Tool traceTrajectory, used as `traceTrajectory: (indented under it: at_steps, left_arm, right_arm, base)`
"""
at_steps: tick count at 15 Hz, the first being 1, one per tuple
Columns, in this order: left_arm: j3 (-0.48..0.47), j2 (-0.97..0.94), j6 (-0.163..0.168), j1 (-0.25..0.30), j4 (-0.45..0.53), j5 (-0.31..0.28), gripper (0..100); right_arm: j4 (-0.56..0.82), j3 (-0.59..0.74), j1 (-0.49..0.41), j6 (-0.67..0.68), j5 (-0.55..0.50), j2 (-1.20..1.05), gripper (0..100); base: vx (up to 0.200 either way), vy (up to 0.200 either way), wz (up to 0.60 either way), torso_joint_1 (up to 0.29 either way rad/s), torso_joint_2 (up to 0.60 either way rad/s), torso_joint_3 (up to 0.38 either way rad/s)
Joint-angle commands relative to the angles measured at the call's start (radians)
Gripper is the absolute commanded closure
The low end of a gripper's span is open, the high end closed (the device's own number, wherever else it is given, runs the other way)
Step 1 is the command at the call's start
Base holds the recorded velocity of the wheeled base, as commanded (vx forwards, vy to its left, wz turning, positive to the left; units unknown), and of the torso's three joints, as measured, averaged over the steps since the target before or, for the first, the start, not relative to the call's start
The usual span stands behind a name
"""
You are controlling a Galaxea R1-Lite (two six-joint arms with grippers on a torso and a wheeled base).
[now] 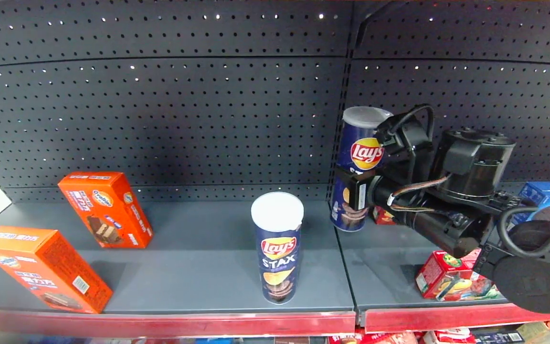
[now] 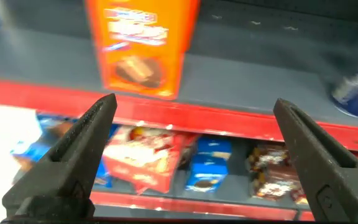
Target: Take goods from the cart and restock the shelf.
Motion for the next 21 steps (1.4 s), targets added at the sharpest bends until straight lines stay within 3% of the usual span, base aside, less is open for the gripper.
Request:
traceTrajectory:
  at_steps: [1, 6, 8, 9, 16, 21]
  left_arm:
    - [0.001, 0.006, 0.001, 0.0, -0.001, -0.001, 0]
    - [0.01, 0.006, 0.015, 0.0, -0.007, -0.008, 0]
    - [0.01, 0.006, 0.015, 0.0, -0.007, -0.008, 0]
    - [0.01, 0.006, 0.014, 0.0, -0.007, -0.008, 0]
    - [0.01, 0.006, 0.015, 0.0, -0.007, -0.008, 0]
    - [0.01, 0.006, 0.015, 0.0, -0.007, -0.01, 0]
  right_arm:
    - [-0.005, 0.01, -0.005, 0.005, 0.002, -0.01, 100]
    - [-0.031, 0.019, -0.039, 0.007, 0.119, -0.003, 100]
    - [-0.03, 0.03, -0.073, 0.005, 0.264, -0.004, 100]
    - [-0.025, 0.019, -0.081, 0.005, 0.286, 0.002, 100]
    - [-0.106, -0.045, -0.076, 0.007, 0.301, 0.169, 100]
    - [-0.089, -0.151, -0.027, 0.004, 0.205, 0.25, 100]
  base:
    - [0.0, 0.0, 0.0, 0.0, 0.0, 0.0]
    - [0.0, 0.0, 0.0, 0.0, 0.0, 0.0]
    - [0.0, 0.0, 0.0, 0.0, 0.0, 0.0]
    - [0.0, 0.0, 0.0, 0.0, 0.0, 0.0]
    - [0.0, 0.0, 0.0, 0.0, 0.0, 0.0]
    - [0.0, 0.0, 0.0, 0.0, 0.0, 0.0]
